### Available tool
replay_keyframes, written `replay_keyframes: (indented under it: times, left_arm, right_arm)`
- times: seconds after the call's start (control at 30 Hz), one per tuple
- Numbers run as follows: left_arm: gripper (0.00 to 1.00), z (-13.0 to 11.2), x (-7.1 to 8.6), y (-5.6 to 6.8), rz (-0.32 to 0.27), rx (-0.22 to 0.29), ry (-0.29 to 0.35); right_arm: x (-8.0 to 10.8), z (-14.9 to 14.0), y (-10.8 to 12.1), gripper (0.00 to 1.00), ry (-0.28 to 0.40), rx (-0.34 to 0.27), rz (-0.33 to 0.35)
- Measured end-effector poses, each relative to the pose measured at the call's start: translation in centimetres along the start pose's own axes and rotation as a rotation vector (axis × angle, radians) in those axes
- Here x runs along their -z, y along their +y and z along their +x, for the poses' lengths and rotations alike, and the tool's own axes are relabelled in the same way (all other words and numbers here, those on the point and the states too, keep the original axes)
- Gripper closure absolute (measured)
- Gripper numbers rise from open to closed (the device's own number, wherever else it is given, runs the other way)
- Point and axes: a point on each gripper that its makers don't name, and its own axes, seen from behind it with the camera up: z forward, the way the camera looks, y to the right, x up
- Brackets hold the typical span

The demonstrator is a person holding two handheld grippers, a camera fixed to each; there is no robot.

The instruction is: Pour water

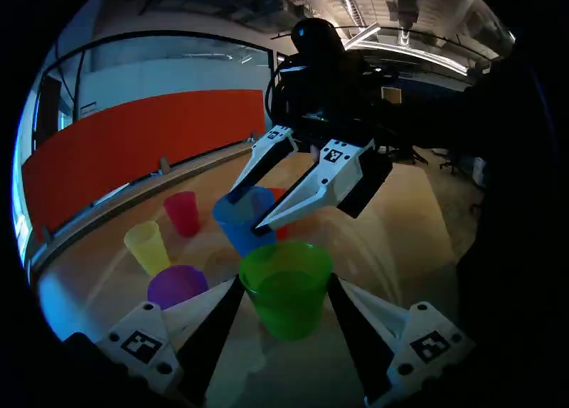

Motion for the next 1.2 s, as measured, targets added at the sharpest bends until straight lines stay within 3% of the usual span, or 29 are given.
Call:
replay_keyframes:
  times: [1.2]
  left_arm:
    - [0.15, -2.0, -0.4, -0.1, -0.02, -0.026, -0.082]
  right_arm:
    - [-0.6, -2.9, -0.9, 0.06, -0.05, 0.015, 0.025]
